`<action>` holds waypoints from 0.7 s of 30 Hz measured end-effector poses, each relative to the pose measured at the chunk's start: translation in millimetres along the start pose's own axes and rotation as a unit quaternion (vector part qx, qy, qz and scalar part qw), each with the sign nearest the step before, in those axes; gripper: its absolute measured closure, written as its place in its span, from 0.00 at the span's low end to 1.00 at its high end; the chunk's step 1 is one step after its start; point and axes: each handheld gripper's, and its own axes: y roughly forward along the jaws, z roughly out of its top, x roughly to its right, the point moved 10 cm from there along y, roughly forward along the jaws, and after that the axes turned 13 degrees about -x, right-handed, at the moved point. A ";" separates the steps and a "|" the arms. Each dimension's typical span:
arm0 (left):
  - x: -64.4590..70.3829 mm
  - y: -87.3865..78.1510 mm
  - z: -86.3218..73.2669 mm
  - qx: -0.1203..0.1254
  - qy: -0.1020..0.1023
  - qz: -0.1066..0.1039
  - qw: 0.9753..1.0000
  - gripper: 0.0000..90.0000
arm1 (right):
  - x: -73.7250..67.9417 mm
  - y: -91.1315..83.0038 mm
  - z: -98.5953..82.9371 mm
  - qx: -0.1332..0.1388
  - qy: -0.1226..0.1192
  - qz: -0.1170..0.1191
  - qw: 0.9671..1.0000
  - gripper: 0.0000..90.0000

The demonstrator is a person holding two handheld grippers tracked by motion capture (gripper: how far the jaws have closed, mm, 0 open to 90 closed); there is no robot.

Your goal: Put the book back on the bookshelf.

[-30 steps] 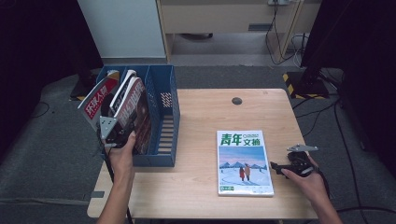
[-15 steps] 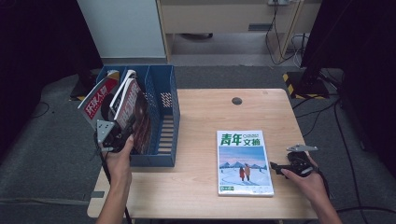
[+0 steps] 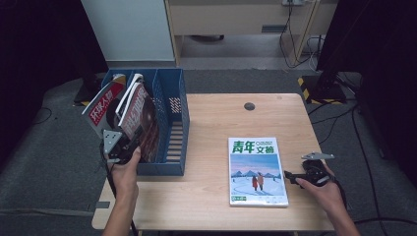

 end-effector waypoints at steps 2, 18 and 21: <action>-0.2 1.0 1.2 0.002 0.000 0.000 1.000 0.93 | 0.2 0.0 0.0 0.000 0.001 0.000 1.000 0.13; 3.3 15.4 17.5 0.018 0.010 0.008 1.000 0.93 | 0.1 1.6 -1.1 -0.005 0.001 0.001 1.000 0.13; 0.8 17.5 20.1 0.021 0.006 0.009 1.000 0.94 | 0.1 1.7 -1.2 -0.005 0.002 0.001 1.000 0.13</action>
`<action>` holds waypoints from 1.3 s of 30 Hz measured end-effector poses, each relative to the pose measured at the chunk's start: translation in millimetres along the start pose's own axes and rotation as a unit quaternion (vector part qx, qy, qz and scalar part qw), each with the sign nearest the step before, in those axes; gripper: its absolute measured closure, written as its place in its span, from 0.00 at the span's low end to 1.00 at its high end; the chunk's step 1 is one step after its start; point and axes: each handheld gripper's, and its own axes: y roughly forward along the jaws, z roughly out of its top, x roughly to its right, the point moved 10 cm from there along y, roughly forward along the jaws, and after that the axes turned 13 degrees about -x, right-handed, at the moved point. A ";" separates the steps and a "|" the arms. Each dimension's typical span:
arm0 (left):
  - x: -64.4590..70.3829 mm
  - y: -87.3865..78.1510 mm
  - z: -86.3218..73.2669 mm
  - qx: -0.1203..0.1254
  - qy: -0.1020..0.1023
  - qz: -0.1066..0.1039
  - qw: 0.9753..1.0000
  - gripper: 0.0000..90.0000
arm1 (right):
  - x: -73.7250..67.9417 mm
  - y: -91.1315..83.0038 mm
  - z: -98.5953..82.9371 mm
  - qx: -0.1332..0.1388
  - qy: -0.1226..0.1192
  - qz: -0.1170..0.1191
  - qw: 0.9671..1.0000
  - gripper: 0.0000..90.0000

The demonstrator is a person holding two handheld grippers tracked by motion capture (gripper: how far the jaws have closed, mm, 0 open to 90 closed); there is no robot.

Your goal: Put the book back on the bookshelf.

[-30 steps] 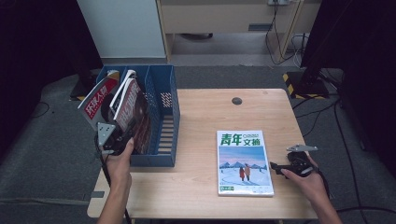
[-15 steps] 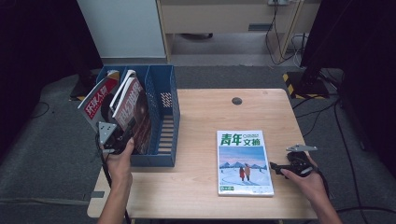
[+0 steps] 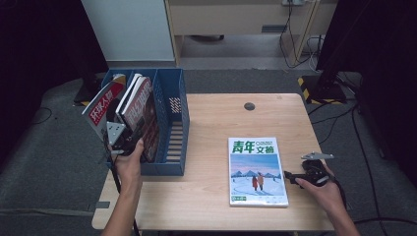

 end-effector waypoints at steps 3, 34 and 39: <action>-1.8 3.1 0.9 0.006 -0.004 -0.002 1.000 0.93 | 0.2 0.3 -0.4 0.000 0.003 0.001 1.000 0.13; -7.8 -1.2 -3.9 -0.008 -0.027 -0.001 1.000 0.83 | -0.6 -0.7 -0.3 0.001 0.002 0.003 1.000 0.13; -7.1 -4.6 -5.8 -0.011 -0.025 -0.001 1.000 0.79 | -1.7 -0.8 0.0 0.002 0.001 0.005 1.000 0.12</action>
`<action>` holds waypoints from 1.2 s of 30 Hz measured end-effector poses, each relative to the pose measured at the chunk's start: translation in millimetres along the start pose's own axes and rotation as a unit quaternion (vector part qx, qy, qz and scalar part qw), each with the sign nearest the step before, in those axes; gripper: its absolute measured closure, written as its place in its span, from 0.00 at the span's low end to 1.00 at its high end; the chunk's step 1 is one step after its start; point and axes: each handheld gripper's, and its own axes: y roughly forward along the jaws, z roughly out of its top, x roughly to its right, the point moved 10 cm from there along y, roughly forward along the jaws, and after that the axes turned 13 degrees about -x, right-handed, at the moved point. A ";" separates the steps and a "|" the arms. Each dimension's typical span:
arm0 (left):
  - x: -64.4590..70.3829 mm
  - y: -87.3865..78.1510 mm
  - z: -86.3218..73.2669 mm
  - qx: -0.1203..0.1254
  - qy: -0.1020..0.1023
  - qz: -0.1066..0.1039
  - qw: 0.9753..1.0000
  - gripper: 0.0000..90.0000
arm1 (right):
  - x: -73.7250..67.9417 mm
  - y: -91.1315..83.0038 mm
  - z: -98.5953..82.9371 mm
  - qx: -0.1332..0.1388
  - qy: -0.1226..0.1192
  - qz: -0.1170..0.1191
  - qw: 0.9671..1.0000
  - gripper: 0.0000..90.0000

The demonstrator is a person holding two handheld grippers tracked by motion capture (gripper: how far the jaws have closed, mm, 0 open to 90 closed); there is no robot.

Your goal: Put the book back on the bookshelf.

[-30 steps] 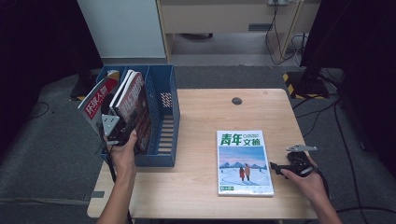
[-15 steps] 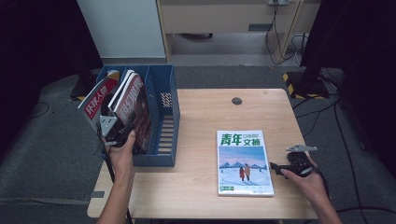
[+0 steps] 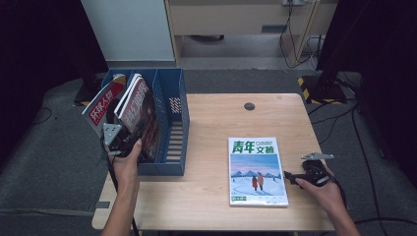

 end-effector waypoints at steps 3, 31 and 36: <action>-0.3 -1.8 -2.1 -0.003 -0.002 -0.002 1.000 0.76 | 0.2 -0.2 0.0 -0.001 -0.001 0.000 1.000 0.12; 0.7 -38.6 -22.3 -0.019 0.006 0.000 1.000 0.63 | -6.9 -0.7 3.3 0.001 -0.010 -0.001 1.000 0.12; 2.8 -46.1 -28.6 -0.025 0.018 0.007 1.000 0.63 | -6.8 -1.3 3.8 0.001 -0.013 -0.001 1.000 0.11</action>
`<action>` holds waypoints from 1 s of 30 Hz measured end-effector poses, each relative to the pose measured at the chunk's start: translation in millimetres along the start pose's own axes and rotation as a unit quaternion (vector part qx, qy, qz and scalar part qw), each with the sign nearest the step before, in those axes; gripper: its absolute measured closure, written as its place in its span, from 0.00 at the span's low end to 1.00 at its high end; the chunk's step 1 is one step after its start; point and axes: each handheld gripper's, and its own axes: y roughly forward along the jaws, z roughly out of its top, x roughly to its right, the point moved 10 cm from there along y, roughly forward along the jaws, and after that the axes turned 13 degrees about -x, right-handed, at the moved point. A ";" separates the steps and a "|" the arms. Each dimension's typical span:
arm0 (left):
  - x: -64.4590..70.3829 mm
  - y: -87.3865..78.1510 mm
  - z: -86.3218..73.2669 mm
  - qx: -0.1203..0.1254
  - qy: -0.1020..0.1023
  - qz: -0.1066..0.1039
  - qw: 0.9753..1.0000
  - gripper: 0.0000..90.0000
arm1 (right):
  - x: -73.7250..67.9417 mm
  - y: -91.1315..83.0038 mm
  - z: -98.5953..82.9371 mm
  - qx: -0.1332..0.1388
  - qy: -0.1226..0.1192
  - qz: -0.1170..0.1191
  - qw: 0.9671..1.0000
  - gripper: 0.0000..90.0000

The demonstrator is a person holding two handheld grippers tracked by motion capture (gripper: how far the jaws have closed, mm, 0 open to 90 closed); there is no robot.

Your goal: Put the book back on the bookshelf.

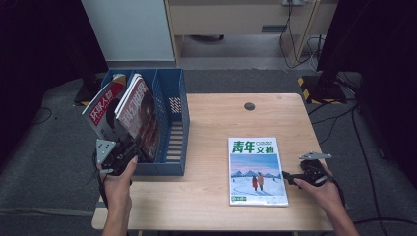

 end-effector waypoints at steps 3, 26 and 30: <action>0.3 -4.7 -2.3 0.000 0.005 0.006 1.000 0.62 | -0.3 -1.1 0.8 0.003 0.000 0.001 1.000 0.10; 39.0 4.4 -22.8 -0.028 0.049 -0.037 0.998 0.53 | -0.9 -7.8 5.0 0.019 0.000 -0.003 1.000 0.09; 45.8 9.6 -26.0 -0.039 0.062 -0.050 0.996 0.50 | 0.0 -7.2 4.7 0.018 0.001 -0.003 1.000 0.08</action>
